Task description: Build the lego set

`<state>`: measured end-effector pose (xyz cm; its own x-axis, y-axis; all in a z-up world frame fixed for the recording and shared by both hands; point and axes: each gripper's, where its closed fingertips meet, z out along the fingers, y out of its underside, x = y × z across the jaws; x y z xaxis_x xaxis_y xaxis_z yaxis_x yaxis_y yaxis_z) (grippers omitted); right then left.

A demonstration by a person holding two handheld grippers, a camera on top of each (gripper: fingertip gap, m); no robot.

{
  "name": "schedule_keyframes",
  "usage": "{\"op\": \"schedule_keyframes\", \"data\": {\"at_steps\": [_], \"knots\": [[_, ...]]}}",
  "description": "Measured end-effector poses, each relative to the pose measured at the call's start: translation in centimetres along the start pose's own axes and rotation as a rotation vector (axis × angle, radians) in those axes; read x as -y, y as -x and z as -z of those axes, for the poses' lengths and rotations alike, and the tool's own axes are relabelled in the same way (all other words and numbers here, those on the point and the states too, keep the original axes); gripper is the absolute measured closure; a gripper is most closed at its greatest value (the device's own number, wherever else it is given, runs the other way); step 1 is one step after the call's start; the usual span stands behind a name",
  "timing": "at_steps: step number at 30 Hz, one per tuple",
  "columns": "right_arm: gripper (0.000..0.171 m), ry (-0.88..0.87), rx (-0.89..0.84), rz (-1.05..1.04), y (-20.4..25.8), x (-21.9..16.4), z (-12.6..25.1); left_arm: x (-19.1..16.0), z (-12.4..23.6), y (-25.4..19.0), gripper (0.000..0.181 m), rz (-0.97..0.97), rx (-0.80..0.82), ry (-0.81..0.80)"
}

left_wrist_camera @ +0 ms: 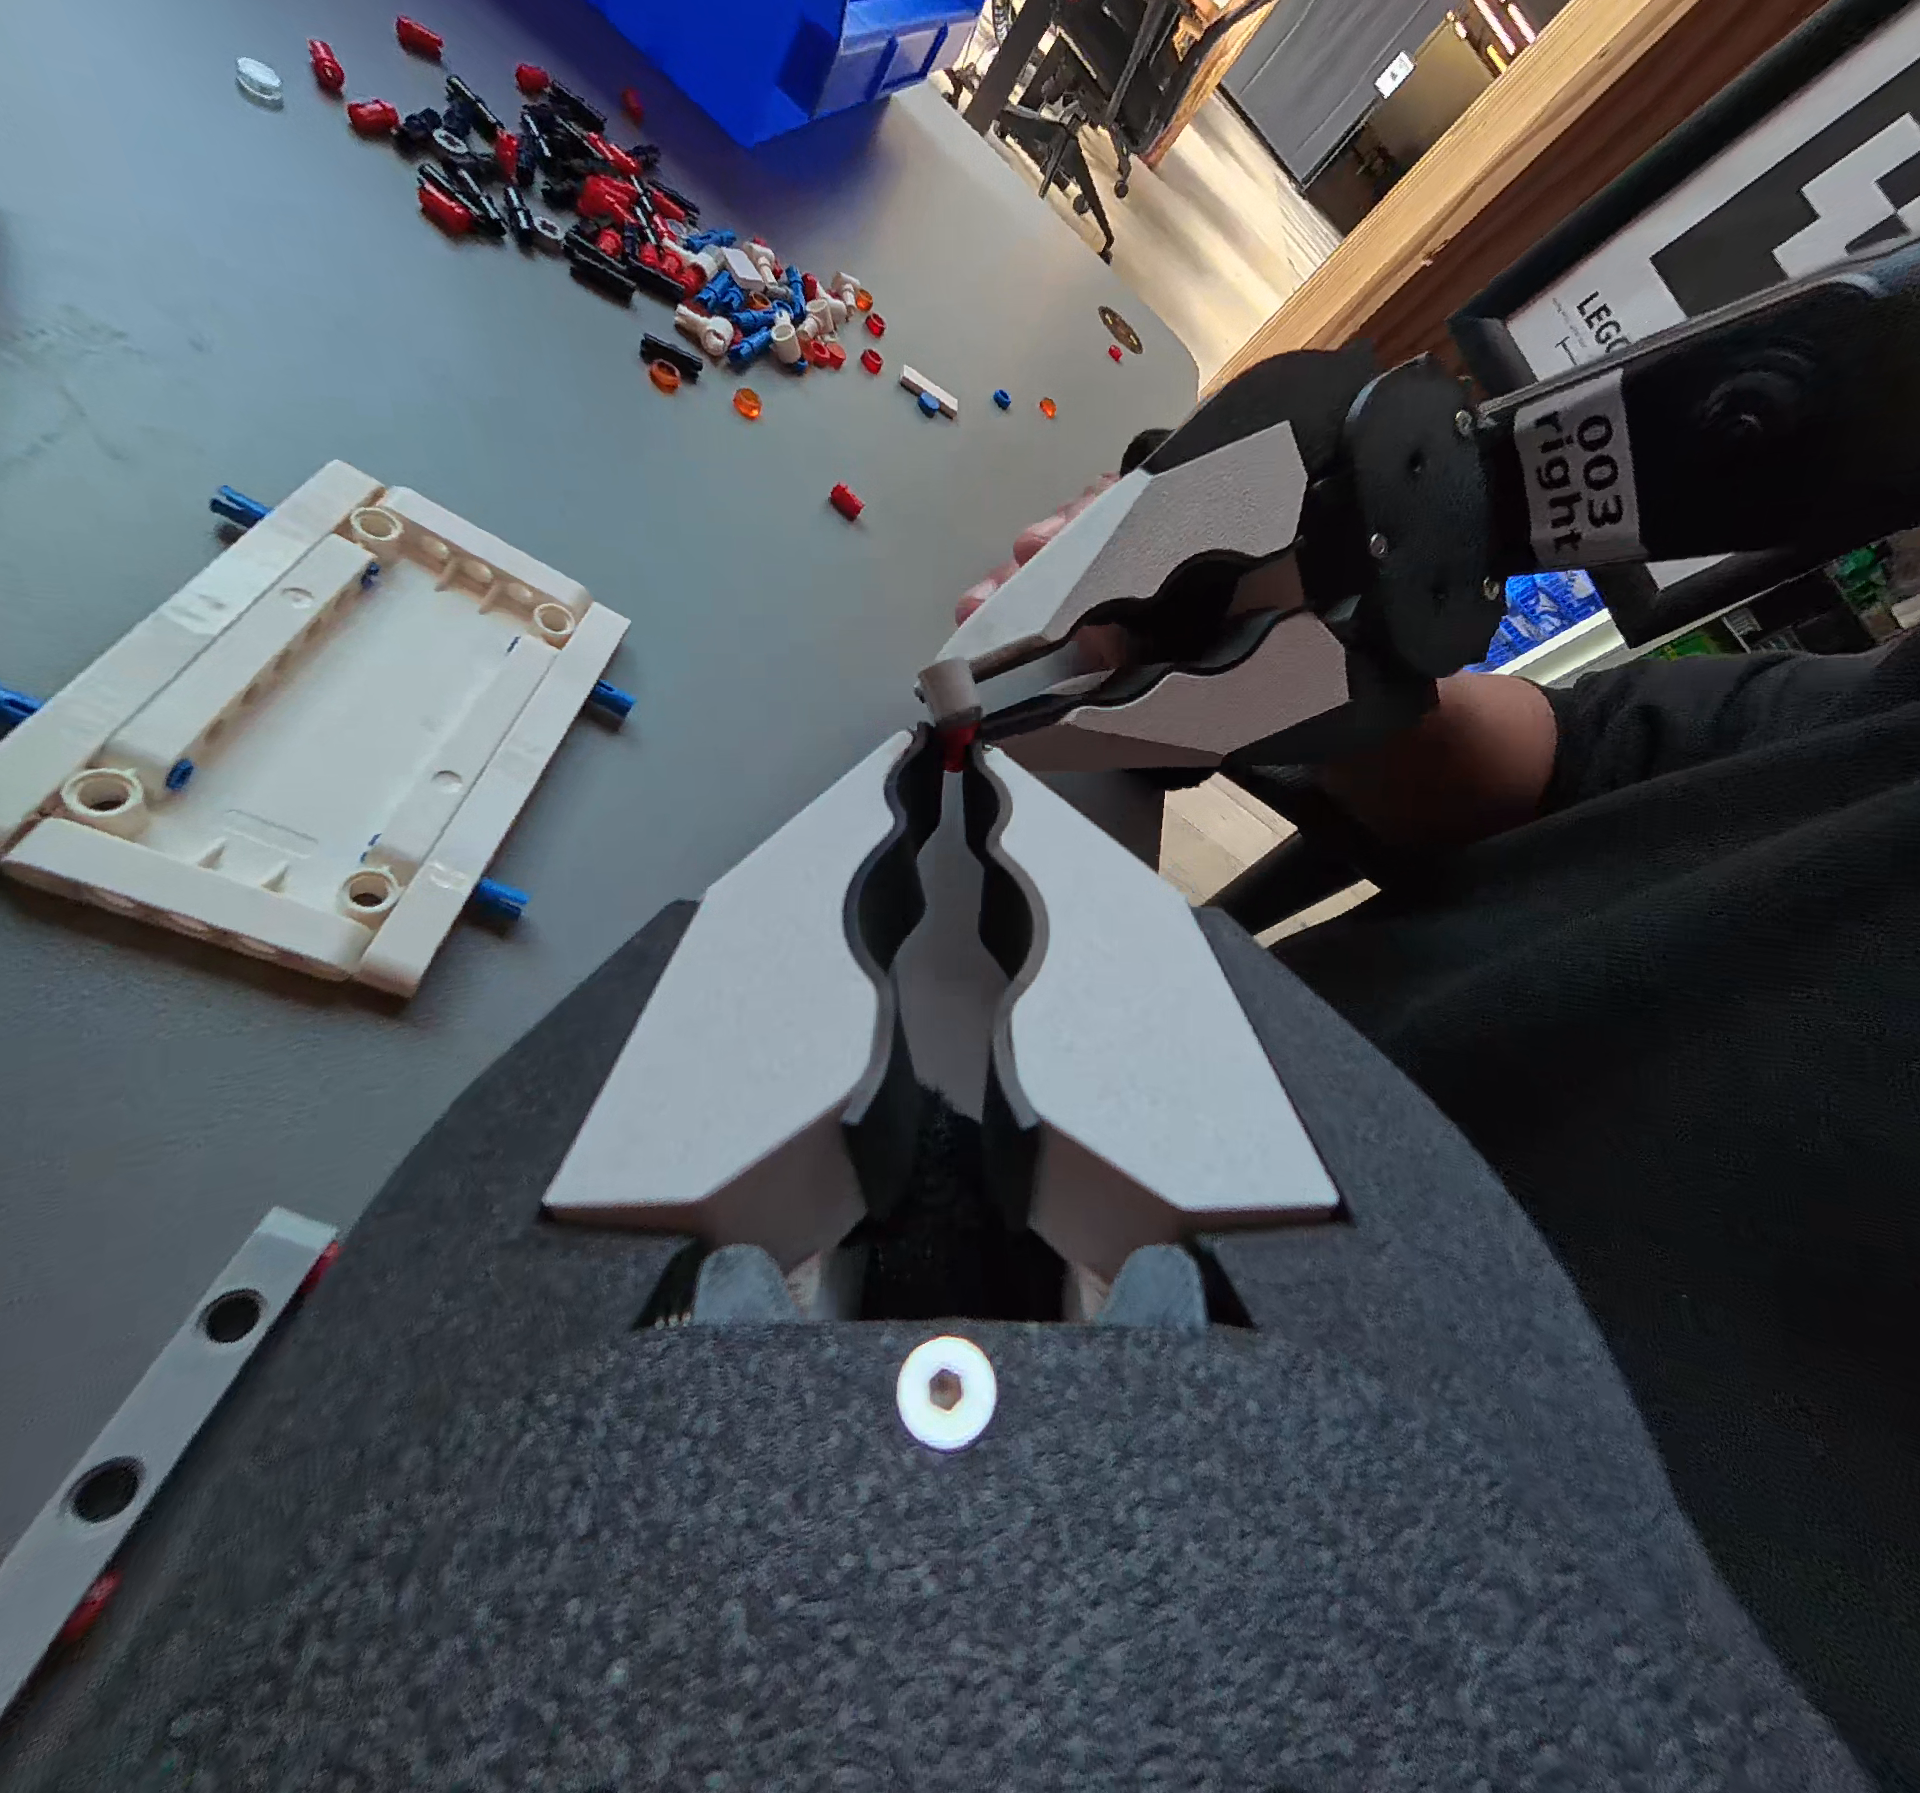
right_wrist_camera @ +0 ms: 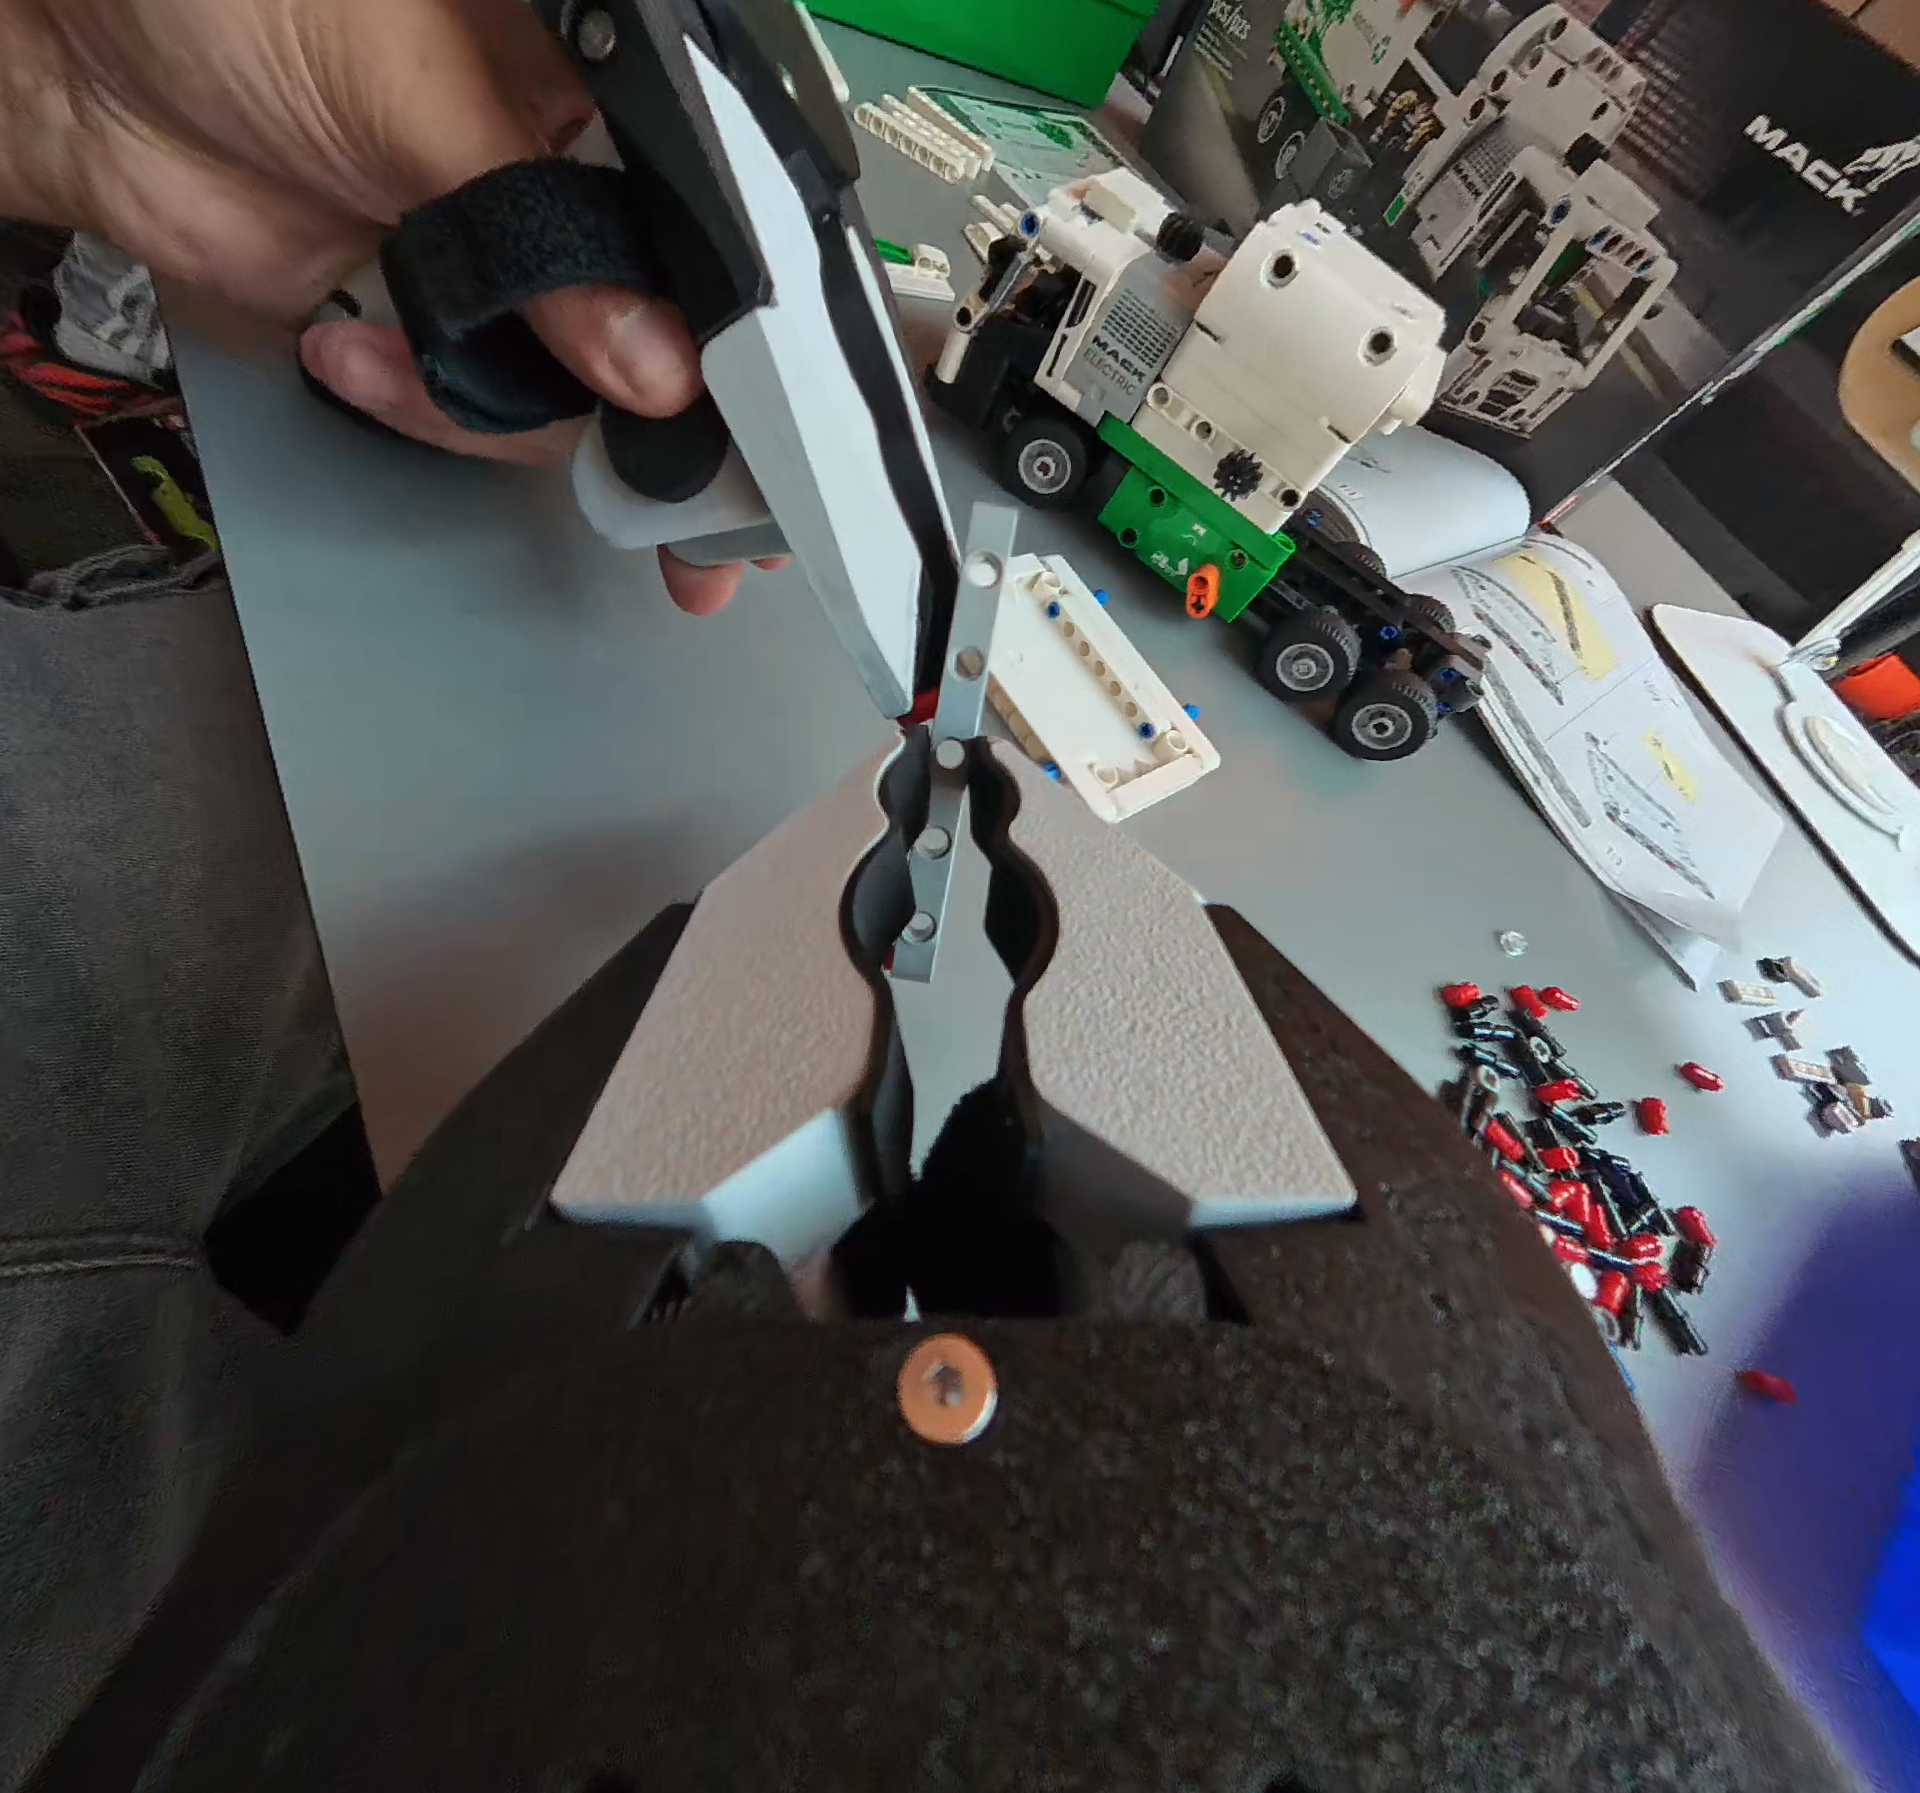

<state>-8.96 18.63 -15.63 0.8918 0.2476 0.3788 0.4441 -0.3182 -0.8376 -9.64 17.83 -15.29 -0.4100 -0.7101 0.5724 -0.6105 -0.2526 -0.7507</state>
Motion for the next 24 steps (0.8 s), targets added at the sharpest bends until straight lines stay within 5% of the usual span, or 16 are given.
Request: {"op": "schedule_keyframes", "data": {"at_steps": [13,24], "knots": [[0.165,0.194,-0.157,0.283,0.4,-1.2,-0.9,-1.1,-0.2,1.2,0.181,0.039,0.047,0.081],[0.151,0.2,0.053,0.128,2.1,-1.5,-0.4,-2.2,-0.4,0.8,0.18,0.036,0.011,0.15]]}}
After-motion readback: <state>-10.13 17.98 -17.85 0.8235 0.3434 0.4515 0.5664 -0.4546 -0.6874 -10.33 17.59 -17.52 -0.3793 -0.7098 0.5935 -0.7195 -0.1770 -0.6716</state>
